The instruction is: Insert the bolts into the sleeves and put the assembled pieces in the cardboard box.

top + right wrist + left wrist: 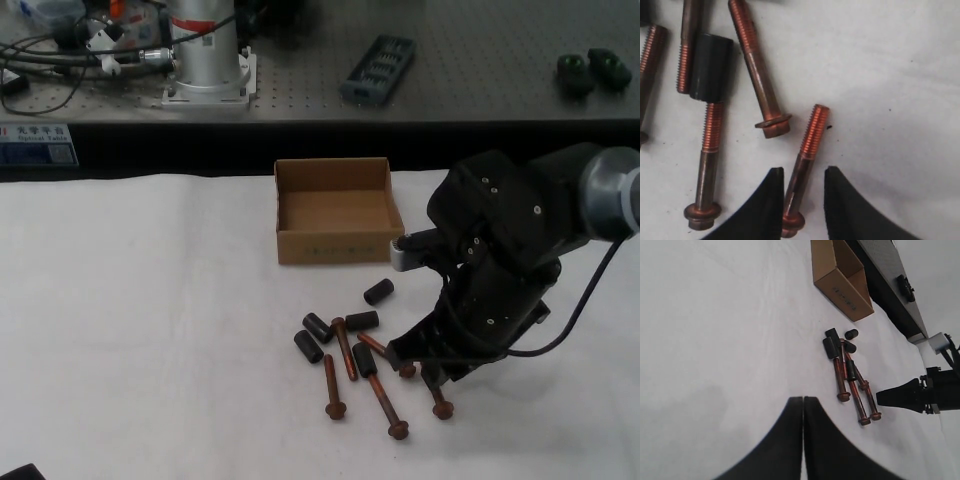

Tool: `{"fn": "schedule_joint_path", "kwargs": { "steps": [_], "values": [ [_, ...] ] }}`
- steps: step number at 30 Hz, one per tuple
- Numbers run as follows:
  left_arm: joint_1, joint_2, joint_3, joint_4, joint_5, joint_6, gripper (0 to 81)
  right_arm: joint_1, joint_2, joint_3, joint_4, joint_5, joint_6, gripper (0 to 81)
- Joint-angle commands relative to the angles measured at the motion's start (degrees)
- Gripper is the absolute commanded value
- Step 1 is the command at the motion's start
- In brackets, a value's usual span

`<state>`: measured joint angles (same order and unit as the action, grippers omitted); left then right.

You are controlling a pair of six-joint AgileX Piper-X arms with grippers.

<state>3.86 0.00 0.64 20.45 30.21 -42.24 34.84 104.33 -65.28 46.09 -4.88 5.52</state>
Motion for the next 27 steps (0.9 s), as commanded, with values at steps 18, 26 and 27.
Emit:
{"fn": "schedule_joint_path", "kwargs": {
  "steps": [18, 26, 27],
  "values": [
    [0.12, 0.0, -0.64, -0.86, -0.43, 1.13, 0.6, 0.02, 4.45, -0.62, 1.19, -0.75, 5.37, 21.3],
    [0.12, 0.0, -0.64, -0.86, -0.43, 1.13, 0.6, 0.02, 5.22, -0.62, 1.77, -0.88, 4.92, 10.4],
    [0.12, 0.0, -0.64, -0.86, -0.43, 1.13, 0.6, 0.02, 5.22, -0.62, 1.77, -0.88, 4.27, 5.5]
  ]
}}
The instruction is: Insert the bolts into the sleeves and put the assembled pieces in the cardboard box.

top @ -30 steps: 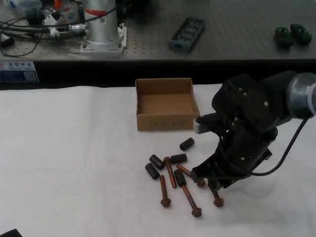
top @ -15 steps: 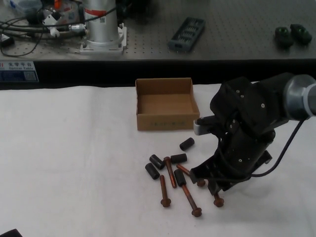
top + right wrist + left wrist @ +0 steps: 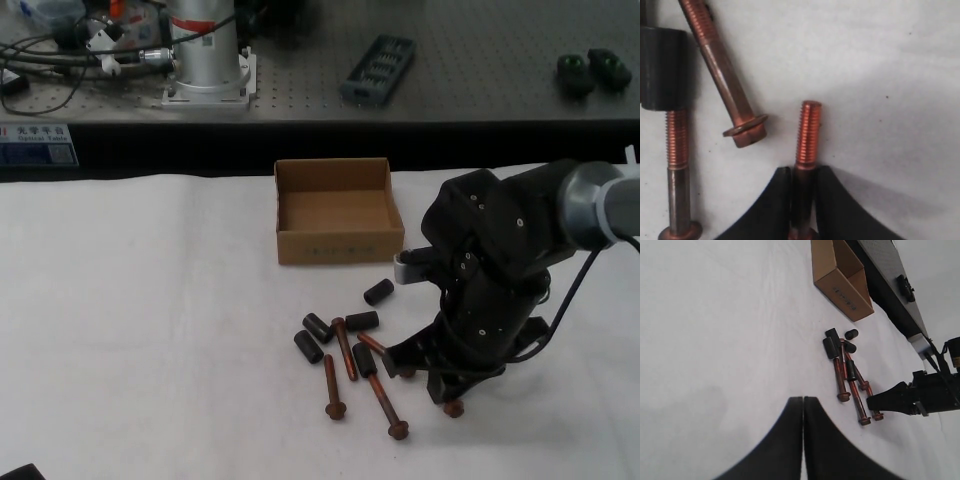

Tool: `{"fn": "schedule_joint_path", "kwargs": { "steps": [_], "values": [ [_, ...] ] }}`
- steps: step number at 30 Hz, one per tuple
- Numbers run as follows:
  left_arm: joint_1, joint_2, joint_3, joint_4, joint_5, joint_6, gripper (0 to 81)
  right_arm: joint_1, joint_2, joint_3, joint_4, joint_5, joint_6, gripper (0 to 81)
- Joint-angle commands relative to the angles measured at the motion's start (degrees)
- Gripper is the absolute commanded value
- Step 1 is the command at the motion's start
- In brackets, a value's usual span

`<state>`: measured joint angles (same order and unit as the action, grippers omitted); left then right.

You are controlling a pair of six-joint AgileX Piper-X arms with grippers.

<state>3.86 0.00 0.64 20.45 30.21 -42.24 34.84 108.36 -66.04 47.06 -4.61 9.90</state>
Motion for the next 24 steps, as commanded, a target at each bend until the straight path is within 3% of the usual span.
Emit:
{"fn": "schedule_joint_path", "kwargs": {
  "steps": [1, 7, 10, 13, 16, 24],
  "values": [
    [0.12, 0.0, -0.64, -0.86, -0.43, 1.13, 0.6, 0.02, 1.19, 0.14, 0.8, -1.15, -0.82, 1.4],
    [0.12, 0.0, -0.64, -0.86, -0.43, 1.13, 0.6, -0.11, 1.19, 0.14, 2.41, 0.37, -6.65, 2.9],
    [0.12, 0.0, -0.64, -0.86, -0.43, 1.13, 0.6, -0.11, 1.19, 0.14, 3.28, 2.59, -15.1, 2.9],
    [0.12, 0.0, -0.64, -0.86, -0.43, 1.13, 0.6, -0.11, 1.19, 0.14, 3.91, 7.14, -27.27, 2.9],
    [0.12, 0.0, -0.64, -0.86, -0.43, 1.13, 0.6, 0.0, 1.19, 0.14, 3.36, 12.07, -45.29, 2.9],
    [0.12, 0.0, -0.64, -0.86, -4.09, 2.38, 0.6, 0.0, 1.19, 0.14, 2.61, 11.47, -80.13, 2.9]
  ]
}}
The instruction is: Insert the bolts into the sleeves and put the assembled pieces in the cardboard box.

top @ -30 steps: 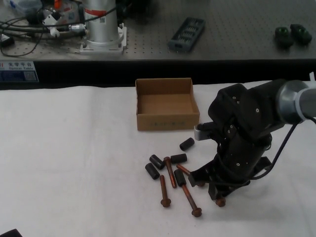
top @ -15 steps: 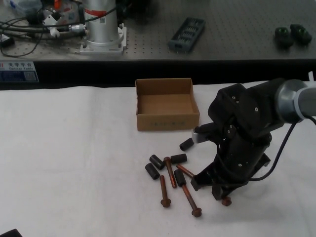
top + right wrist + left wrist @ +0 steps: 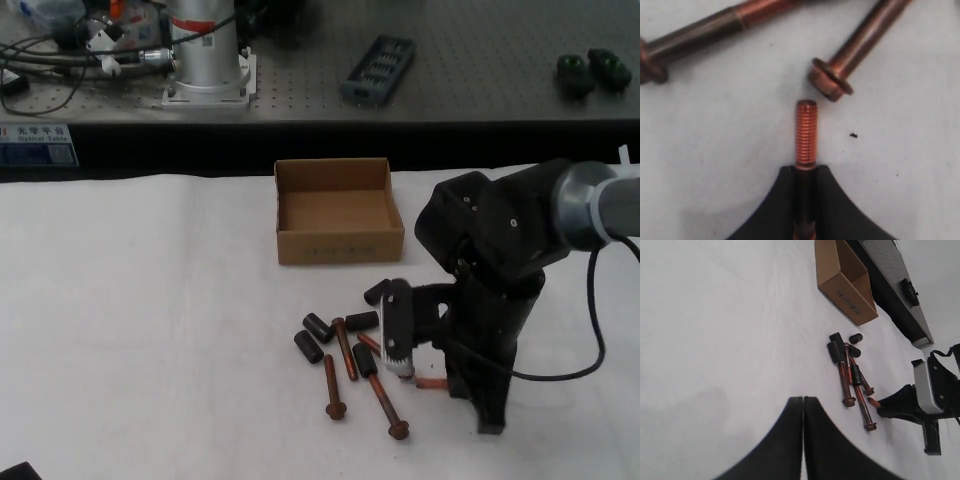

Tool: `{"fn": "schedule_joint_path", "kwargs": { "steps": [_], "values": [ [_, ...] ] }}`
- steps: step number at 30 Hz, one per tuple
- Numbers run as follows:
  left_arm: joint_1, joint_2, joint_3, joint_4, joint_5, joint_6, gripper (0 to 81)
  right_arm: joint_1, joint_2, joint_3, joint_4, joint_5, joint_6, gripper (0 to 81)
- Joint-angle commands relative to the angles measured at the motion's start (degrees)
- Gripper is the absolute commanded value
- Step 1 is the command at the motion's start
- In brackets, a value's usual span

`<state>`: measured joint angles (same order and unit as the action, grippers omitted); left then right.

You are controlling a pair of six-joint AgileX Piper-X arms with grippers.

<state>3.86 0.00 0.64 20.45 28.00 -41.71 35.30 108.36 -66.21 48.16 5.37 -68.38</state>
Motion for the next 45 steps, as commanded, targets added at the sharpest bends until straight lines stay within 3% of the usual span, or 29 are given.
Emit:
{"fn": "schedule_joint_path", "kwargs": {
  "steps": [1, 7, 14, 22, 38, 40, 45],
  "values": [
    [0.12, 0.0, -0.64, -0.86, -2.27, 2.32, 0.6, -0.46, 1.19, 0.31, 1.33, 1.24, -4.98, 2.9],
    [0.12, 0.0, -0.64, -0.86, -2.38, 6.3, 0.6, -0.46, 1.19, 0.31, -0.83, -2.87, -27.91, 2.9],
    [0.12, 0.0, -0.64, -0.86, -2.38, 8.35, 0.6, -0.36, 1.19, 0.31, -2.0, -9.19, -49.28, 2.9],
    [0.12, 0.0, -0.64, -0.86, -2.38, 8.35, 0.6, -0.36, 1.19, 0.31, -2.1, -9.2, -73.24, 2.9],
    [0.12, 0.0, -0.64, -1.24, -2.38, 11.05, 0.6, -0.5, 1.19, 0.31, -2.92, -8.94, -72.67, 0.3],
    [0.12, 0.0, -0.64, -1.24, -2.38, 11.05, 0.6, -0.5, 1.19, 0.31, -2.92, -8.94, -72.68, 5.4],
    [0.12, 0.0, -0.64, -1.24, -2.38, 11.05, 0.6, -0.5, 1.19, 0.31, -2.72, -8.94, -72.68, 27.7]
  ]
}}
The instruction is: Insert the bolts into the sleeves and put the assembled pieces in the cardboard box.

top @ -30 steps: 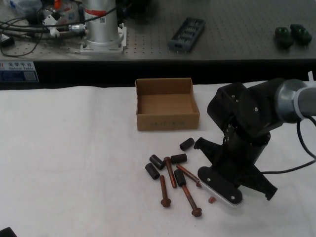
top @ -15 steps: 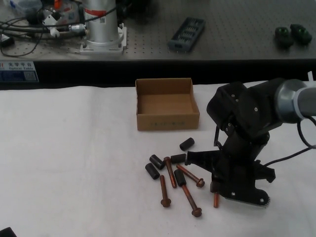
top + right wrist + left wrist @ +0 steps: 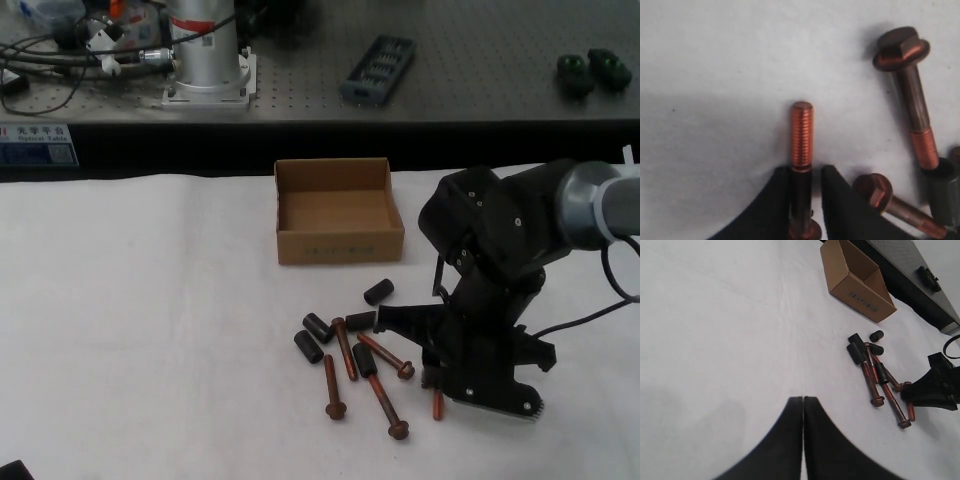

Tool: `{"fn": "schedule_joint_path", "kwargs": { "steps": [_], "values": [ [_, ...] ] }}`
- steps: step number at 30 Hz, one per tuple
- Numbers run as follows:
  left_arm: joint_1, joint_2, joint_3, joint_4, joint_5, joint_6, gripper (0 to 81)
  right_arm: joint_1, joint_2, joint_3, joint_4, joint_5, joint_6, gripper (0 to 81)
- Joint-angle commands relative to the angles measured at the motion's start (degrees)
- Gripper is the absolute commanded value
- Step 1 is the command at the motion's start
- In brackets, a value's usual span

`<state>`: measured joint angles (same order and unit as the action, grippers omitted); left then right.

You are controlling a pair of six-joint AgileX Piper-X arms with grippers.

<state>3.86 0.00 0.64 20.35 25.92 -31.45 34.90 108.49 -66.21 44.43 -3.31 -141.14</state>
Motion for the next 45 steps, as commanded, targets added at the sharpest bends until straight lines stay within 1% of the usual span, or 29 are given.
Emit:
{"fn": "schedule_joint_path", "kwargs": {
  "steps": [1, 5, 7, 8, 10, 14, 18, 21, 23, 25, 29, 32, 37, 40, 41, 43, 45],
  "values": [
    [0.12, 0.0, -0.64, -1.14, -0.3, 0.79, 0.6, -0.1, 1.06, 0.31, 1.39, -0.26, 0.07, 30.3],
    [0.12, 0.0, -0.64, -1.14, -0.3, 0.79, 0.6, -0.1, 1.06, 0.31, 3.09, -0.26, 0.76, 31.2],
    [0.12, 0.0, -0.64, -1.14, -0.3, 0.79, 0.6, -0.1, 1.06, 0.31, 3.12, -0.26, 4.31, 31.2],
    [0.12, 0.0, -0.64, -0.86, -0.3, 0.79, 0.6, -0.1, 1.06, 0.31, 3.12, -0.26, 7.51, 31.2],
    [0.12, 0.0, -0.64, -0.66, -0.3, 0.79, 0.6, -0.1, 1.06, 0.31, 3.0, -0.26, 15.58, 31.2],
    [0.12, 0.0, -0.64, 0.32, -0.3, 0.61, 0.6, -0.1, 1.06, 0.31, 3.0, -0.26, 37.13, 31.2],
    [0.12, 0.0, -0.64, 3.44, -0.3, 0.62, 0.6, -0.1, 0.94, 0.31, 3.97, -0.26, 55.25, 31.2],
    [0.12, 0.0, -0.64, 6.16, -0.3, -0.17, 0.6, -0.1, 0.94, 0.31, 8.16, -0.09, 66.69, 31.2],
    [0.12, 0.0, -0.64, 6.93, -0.3, -0.37, 0.6, -0.1, 0.94, 0.31, 11.81, -0.03, 72.76, 31.2],
    [0.12, 0.0, -0.64, 6.92, -0.3, -0.65, 0.6, 0.15, 0.94, 0.31, 15.96, -0.03, 77.17, 31.2],
    [0.12, 0.0, -0.64, 6.92, -0.3, -1.16, 0.6, 1.08, -0.52, 0.31, 19.97, -0.3, 80.53, 31.2],
    [0.12, 0.0, -0.64, 6.92, -0.3, -1.16, 0.6, 2.12, -3.48, -0.08, 19.49, -0.87, 82.59, 31.2],
    [0.12, 0.0, -0.64, 6.92, -0.3, -1.16, 0.6, 2.8, -9.91, -0.24, 14.6, -5.1, 86.14, 31.7],
    [0.12, 0.0, -0.64, 6.92, -0.3, -1.16, 0.6, 3.01, -13.58, -0.24, 12.6, -5.13, 89.13, 31.8],
    [0.12, 0.0, -0.64, 6.92, -0.3, -1.16, 0.6, 3.25, -15.01, -0.24, 12.39, -4.99, 91.59, 31.8],
    [0.12, 0.0, -0.64, 6.92, -0.3, -1.16, 0.6, 3.59, -17.52, -0.24, 12.38, -4.98, 99.51, 31.8],
    [0.12, 0.0, -0.64, 6.92, -0.3, -1.16, 0.6, 3.84, -20.02, -0.24, 12.38, -4.98, 114.74, 31.8]
  ]
}}
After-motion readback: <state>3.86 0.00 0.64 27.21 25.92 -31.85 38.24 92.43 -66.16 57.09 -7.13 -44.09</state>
